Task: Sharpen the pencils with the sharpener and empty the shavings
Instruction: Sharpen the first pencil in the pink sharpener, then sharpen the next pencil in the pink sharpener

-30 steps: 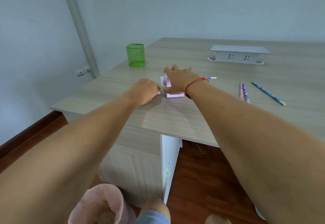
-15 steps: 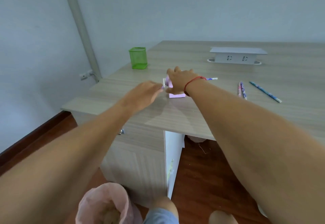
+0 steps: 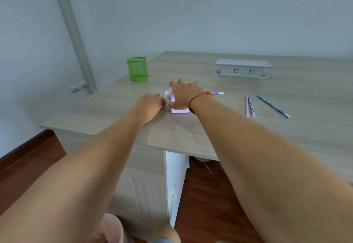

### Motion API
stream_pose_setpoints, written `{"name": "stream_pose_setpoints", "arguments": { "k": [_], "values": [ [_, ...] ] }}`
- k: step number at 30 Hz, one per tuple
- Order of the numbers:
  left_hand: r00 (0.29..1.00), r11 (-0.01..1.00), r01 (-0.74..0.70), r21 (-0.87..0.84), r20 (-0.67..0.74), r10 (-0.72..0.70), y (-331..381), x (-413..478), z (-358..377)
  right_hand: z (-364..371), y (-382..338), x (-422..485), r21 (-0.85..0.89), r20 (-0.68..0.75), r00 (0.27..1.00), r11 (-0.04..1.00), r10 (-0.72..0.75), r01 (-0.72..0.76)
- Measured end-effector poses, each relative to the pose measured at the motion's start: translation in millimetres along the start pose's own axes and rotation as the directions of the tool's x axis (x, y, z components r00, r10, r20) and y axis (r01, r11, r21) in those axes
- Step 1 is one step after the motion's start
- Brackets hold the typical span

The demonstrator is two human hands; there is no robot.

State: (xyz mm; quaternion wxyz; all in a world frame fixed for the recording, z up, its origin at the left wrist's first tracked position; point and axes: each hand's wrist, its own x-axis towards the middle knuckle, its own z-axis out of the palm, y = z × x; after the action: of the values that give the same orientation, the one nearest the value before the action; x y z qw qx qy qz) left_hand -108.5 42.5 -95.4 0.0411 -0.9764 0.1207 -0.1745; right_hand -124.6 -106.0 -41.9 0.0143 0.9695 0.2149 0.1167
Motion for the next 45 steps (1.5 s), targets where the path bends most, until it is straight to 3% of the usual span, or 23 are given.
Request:
{"name": "stream_pose_setpoints", "arguments": {
  "k": [7, 13, 17, 19, 23, 25, 28, 34, 39, 45],
  "values": [
    [0.998, 0.997, 0.054, -0.057, 0.02, -0.053, 12, -20, 2, -6, -3, -17, 0.003, 0.008, 1.0, 1.0, 0.009, -0.009],
    [0.994, 0.958, 0.106, -0.267, -0.008, -0.112, 21, -48, -12, -7, -2, -41, 0.103, -0.049, 0.999, 0.995, -0.005, 0.01],
    [0.993, 0.935, 0.114, -0.337, 0.019, -0.114, 20, -55, -15, -19, 15, -54, 0.181, 0.067, 0.994, 0.979, 0.084, -0.095],
    [0.993, 0.927, 0.118, -0.356, 0.026, -0.117, 19, -56, -15, -21, 27, -59, 0.124, 0.141, 0.981, 0.981, 0.133, -0.151],
    [0.983, 0.918, 0.172, -0.357, 0.003, -0.183, 30, -54, -23, -11, 34, -63, 0.027, 0.091, 0.991, 0.995, 0.097, -0.1],
    [0.951, 0.848, 0.221, -0.482, -0.084, -0.296, 39, -48, -35, -10, 30, -60, 0.014, 0.054, 0.995, 0.996, 0.086, -0.087],
    [0.894, 0.727, 0.171, -0.665, -0.205, -0.398, 59, -30, -52, -11, 28, -55, -0.017, 0.014, 0.998, 0.998, 0.059, -0.059],
    [0.962, 0.788, 0.12, -0.604, -0.125, -0.243, 77, -14, -48, -14, 33, -58, -0.159, 0.011, 1.0, 0.987, -0.022, 0.024],
    [0.961, 0.755, 0.158, -0.636, -0.077, -0.266, 65, -6, -39, -20, 43, -64, -0.299, -0.023, 0.996, 0.951, -0.089, 0.078],
    [0.96, 0.775, 0.158, -0.612, -0.09, -0.266, 64, -6, -39, -31, 54, -74, -0.337, -0.047, 0.998, 0.941, -0.038, 0.02]
  ]
}}
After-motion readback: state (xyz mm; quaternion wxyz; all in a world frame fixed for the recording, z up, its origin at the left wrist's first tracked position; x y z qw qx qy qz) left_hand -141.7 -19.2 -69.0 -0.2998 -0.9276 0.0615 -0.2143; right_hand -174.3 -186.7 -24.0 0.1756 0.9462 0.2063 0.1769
